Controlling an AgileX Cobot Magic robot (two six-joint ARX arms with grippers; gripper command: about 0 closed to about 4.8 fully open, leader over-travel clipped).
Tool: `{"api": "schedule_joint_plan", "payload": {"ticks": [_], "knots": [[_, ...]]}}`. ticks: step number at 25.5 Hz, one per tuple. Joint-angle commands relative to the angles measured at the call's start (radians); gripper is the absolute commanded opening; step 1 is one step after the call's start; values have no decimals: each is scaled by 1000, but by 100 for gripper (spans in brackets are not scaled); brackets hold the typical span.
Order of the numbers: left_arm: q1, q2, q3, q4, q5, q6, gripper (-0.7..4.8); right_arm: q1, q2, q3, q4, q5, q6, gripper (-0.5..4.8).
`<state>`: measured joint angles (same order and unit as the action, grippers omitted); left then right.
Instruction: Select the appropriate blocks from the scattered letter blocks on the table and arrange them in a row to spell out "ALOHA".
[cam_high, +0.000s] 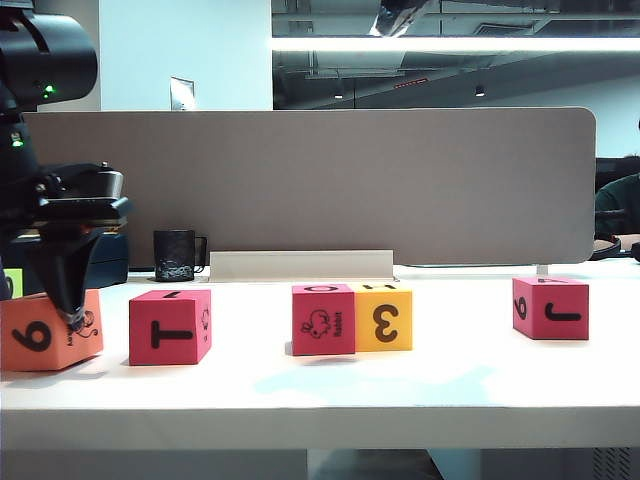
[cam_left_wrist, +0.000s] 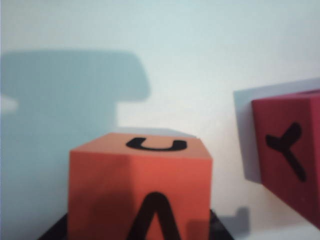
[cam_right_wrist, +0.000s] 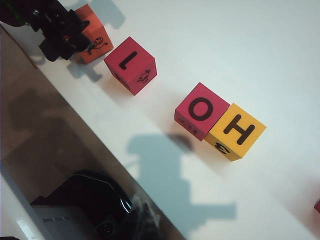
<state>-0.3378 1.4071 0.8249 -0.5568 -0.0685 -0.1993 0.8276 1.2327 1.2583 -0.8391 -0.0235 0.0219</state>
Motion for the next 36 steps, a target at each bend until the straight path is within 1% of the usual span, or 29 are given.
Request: {"api": "schedule_joint_plan", "payload": {"ticks": [1, 5, 8, 14, 19, 26, 28, 30, 31, 36], "knots": [[-2, 35, 0, 31, 41, -20, 276, 2, -3, 6, 6, -2, 4, -5], [-2, 74, 0, 58, 87, -21, 276, 2, -3, 6, 5, -2, 4, -5], [-3, 76, 10, 71, 92, -26, 276, 2, -3, 6, 6, -2, 4, -5], [-3, 76, 45, 42, 92, -25, 276, 2, -3, 6, 6, -2, 4, -5], [-3, 76, 45, 42, 117, -26, 276, 2, -3, 6, 7, -2, 4, -5], [-3, 76, 45, 45, 118, -25, 279, 2, -3, 6, 10, -2, 4, -5], [-3, 76, 45, 46, 118, -26, 291, 2, -3, 6, 9, -2, 4, -5], [-3, 76, 45, 48, 118, -26, 323, 2, -3, 6, 9, -2, 4, -5], [-3, 76, 45, 48, 118, -25, 348, 2, -3, 6, 9, -2, 4, -5], [-3, 76, 45, 47, 117, -18, 350, 2, -3, 6, 5, -2, 4, -5]]}}
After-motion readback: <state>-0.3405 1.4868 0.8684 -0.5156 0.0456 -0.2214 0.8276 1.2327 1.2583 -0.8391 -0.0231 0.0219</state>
